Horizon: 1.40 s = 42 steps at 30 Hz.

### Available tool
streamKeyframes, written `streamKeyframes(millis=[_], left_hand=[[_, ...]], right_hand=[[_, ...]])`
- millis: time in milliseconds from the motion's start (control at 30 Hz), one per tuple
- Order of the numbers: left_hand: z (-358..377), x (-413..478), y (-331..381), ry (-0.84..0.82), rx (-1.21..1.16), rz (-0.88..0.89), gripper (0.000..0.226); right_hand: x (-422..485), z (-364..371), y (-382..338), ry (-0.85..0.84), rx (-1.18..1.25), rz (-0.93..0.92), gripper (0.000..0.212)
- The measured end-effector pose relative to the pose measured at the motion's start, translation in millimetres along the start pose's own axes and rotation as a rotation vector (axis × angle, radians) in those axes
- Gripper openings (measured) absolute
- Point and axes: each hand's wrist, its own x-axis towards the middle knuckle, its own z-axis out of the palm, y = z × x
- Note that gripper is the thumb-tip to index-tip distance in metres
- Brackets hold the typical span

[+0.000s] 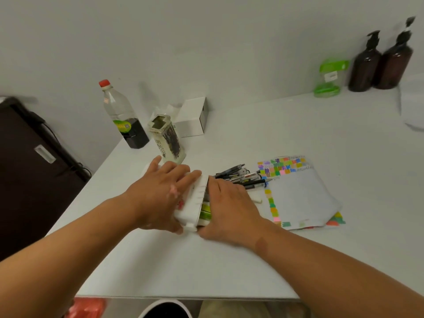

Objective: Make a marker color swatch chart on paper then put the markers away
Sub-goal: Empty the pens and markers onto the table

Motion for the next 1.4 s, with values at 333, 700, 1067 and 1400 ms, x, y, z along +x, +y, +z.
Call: streamKeyframes(millis=[333,700,1067,1400], left_hand=[[12,-5,-25,-0.044,-0.060,-0.045,0.133],[24,-14,-44,-0.039,-0.094,-0.115,0.132],[47,-28,-77,-0.042,-0.266,-0.230,0.134],[85,-59,-111,0.222,-0.843,-0.584,0.134]], right_hand=[[3,-8,15,-0.124,-0.106,-0.036,0.102],[17,-10,8,-0.174,-0.153,-0.046,0.081],[34,0,7,-0.184,-0.162,-0.038,0.092],[64,-1,30,-0.180,-0.164,0.017,0.090]])
